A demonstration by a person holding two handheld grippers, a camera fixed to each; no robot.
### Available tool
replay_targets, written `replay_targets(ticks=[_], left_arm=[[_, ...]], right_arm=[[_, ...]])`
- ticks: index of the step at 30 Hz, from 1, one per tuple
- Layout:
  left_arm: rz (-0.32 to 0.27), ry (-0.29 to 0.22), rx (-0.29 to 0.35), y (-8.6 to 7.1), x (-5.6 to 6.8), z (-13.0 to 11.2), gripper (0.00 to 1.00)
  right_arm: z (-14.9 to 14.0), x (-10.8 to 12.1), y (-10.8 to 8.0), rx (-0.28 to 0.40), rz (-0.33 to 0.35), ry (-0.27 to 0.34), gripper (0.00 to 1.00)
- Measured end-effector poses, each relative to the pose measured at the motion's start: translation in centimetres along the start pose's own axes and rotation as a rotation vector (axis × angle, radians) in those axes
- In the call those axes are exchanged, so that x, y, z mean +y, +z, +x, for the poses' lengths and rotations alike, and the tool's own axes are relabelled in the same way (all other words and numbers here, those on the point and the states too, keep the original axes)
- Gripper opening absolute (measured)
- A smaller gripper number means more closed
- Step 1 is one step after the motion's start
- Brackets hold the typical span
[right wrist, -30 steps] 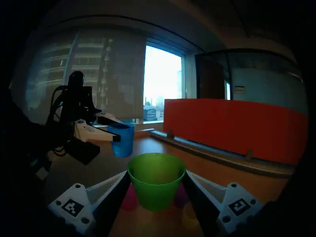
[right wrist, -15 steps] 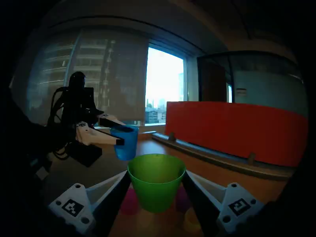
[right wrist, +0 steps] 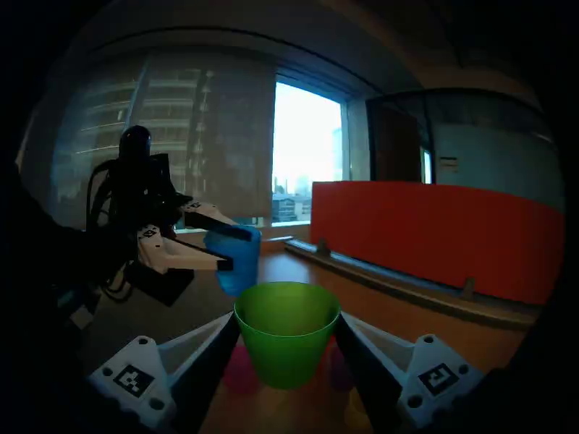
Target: Pour water
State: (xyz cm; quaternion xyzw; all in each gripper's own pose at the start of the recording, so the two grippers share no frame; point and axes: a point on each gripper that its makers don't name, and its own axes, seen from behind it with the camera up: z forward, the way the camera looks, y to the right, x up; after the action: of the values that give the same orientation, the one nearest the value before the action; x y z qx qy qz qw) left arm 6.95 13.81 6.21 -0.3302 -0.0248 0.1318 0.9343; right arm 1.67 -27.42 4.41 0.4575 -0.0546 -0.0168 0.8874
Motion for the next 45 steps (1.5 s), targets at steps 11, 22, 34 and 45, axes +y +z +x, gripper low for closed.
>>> replay_targets(ticks=[11,22,34,45], left_arm=[[0.050,0.154,0.036,0.1,-0.9,2.6,0.87],[0.066,0.294,0.052,0.1,-1.1,5.0,0.87],[0.083,0.437,0.067,0.3,-0.7,7.5,0.87],[0.108,0.555,0.089,0.6,-0.5,9.8,0.87]], right_arm=[[-0.4,-1.6,1.2,-0.008,0.038,-0.008,0.91],[-0.6,-2.8,1.9,-0.006,0.065,0.007,0.90],[-0.9,-4.0,2.4,-0.015,0.086,0.005,0.90],[-1.0,-4.8,2.7,-0.012,0.103,0.004,0.90]])
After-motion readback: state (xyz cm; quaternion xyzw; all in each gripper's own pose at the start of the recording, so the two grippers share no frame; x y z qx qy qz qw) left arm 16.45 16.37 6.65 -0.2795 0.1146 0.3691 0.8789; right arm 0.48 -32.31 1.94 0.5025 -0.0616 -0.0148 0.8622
